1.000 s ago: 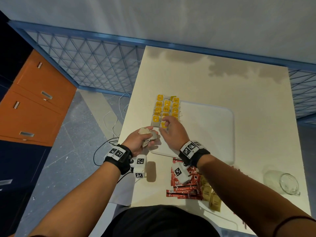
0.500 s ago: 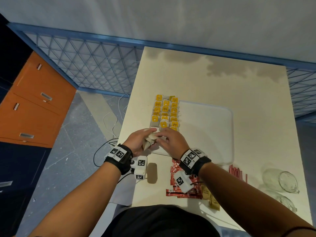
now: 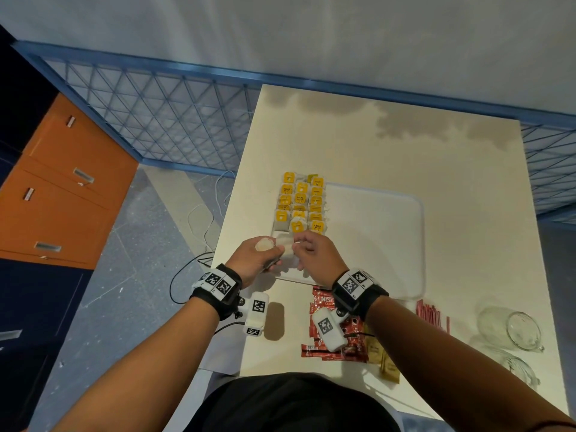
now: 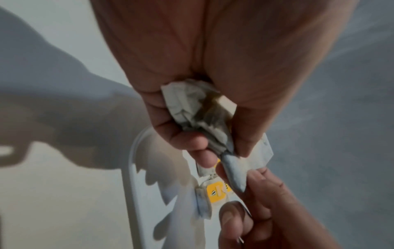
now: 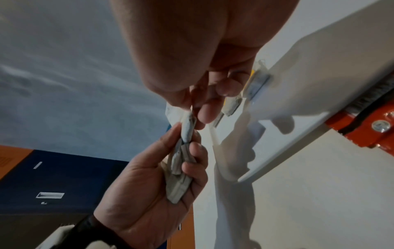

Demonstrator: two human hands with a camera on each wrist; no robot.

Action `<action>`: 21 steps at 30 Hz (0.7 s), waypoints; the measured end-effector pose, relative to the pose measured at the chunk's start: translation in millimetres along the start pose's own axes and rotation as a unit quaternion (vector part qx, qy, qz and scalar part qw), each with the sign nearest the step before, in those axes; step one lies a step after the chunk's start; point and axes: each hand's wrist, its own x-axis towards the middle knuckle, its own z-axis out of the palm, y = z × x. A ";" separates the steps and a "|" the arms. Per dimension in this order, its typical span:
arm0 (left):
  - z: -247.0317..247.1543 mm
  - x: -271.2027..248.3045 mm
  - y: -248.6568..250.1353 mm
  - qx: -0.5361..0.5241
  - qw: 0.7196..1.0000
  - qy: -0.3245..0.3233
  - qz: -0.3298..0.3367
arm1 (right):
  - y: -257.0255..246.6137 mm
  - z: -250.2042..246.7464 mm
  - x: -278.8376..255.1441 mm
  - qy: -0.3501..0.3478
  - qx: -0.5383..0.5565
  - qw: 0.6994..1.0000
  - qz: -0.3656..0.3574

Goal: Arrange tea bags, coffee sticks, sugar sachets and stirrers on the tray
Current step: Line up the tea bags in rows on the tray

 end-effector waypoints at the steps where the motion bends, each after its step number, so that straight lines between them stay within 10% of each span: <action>1: -0.6 0.3 -0.6 0.016 1.000 0.003 0.005 | 0.0 -0.1 1.2 -0.001 0.003 1.000 0.002; 21: -17.1 -8.4 2.8 -0.189 0.980 0.042 -0.033 | -16.7 8.0 53.4 0.016 -0.224 0.973 -0.053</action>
